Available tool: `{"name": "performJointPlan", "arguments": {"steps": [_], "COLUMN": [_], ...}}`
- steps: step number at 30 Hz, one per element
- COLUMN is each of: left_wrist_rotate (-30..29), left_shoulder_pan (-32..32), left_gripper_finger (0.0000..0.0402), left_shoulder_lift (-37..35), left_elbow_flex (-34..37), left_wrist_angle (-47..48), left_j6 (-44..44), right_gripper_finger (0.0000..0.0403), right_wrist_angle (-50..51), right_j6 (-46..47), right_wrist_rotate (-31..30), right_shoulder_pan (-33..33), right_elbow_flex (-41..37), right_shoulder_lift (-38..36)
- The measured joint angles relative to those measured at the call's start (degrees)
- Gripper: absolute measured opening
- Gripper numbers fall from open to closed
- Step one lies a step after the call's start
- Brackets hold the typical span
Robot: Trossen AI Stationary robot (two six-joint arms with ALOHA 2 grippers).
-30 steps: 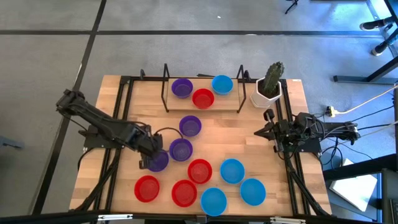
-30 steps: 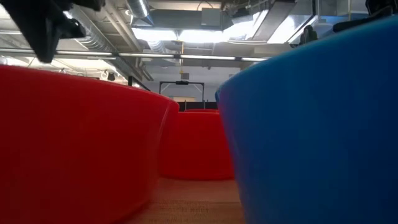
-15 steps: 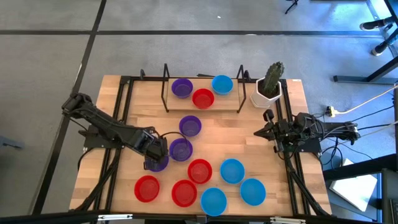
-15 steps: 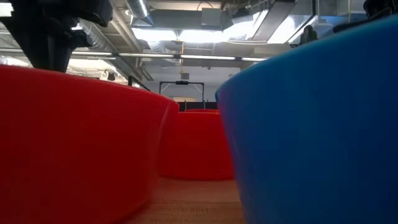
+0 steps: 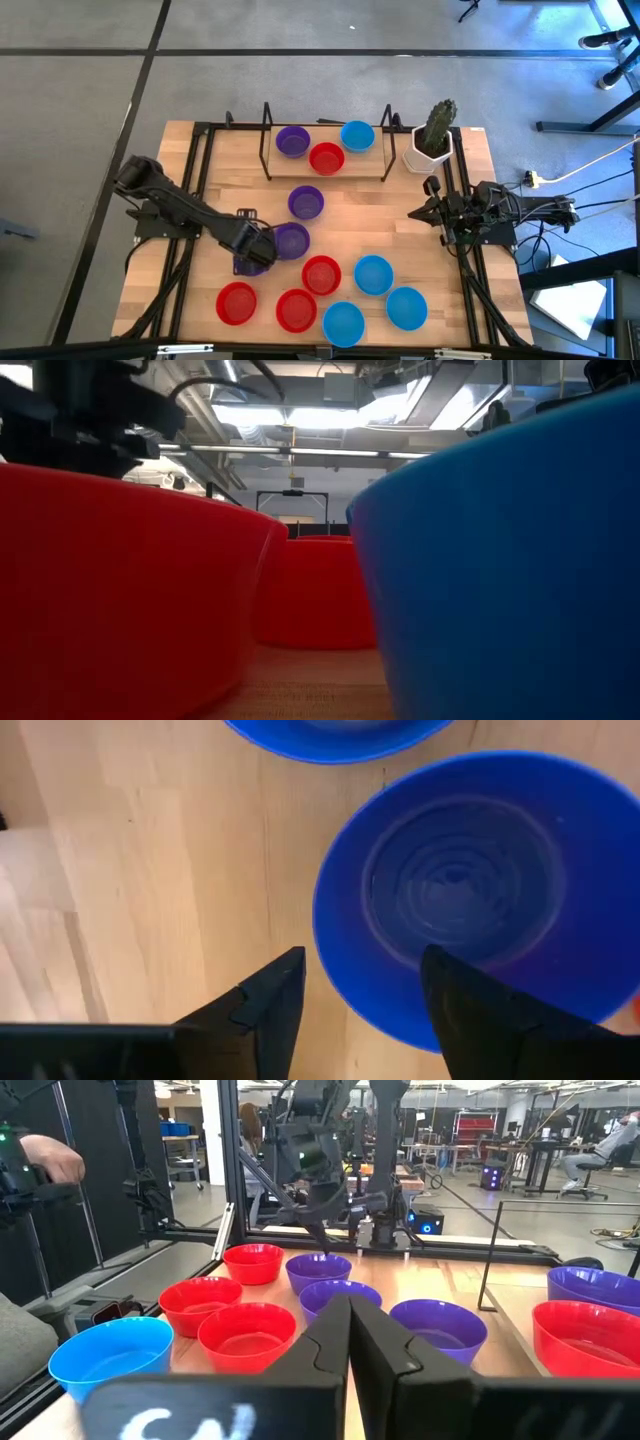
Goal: Pick & Place Mini bowls
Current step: Stack the violet bowl on top of the violet bowl on the shelf
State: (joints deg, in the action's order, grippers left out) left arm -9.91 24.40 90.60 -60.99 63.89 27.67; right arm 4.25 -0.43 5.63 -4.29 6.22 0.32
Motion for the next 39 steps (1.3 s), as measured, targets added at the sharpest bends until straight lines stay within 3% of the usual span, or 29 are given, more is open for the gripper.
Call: {"name": "performJointPlan", "arguments": {"steps": [16, 39], "left_wrist_rotate": [2.6, 2.2], "left_shoulder_pan": [-4.4, 0.0], "left_gripper_finger": [0.0189, 0.0192], "left_shoulder_lift": [0.6, -1.2], "left_elbow_flex": [9.6, 7.2], "left_wrist_angle": [-11.7, -12.4], "left_j6": [-3.4, 2.8], "right_gripper_finger": [0.0012, 0.0012], "right_wrist_angle": [0.3, 0.3], "right_j6": [0.0, 0.0], "right_wrist_rotate": [0.0, 0.0], "right_shoulder_pan": [0.0, 0.0], "right_elbow_flex": [0.0, 0.0], "right_shoulder_lift": [0.0, 0.0]}}
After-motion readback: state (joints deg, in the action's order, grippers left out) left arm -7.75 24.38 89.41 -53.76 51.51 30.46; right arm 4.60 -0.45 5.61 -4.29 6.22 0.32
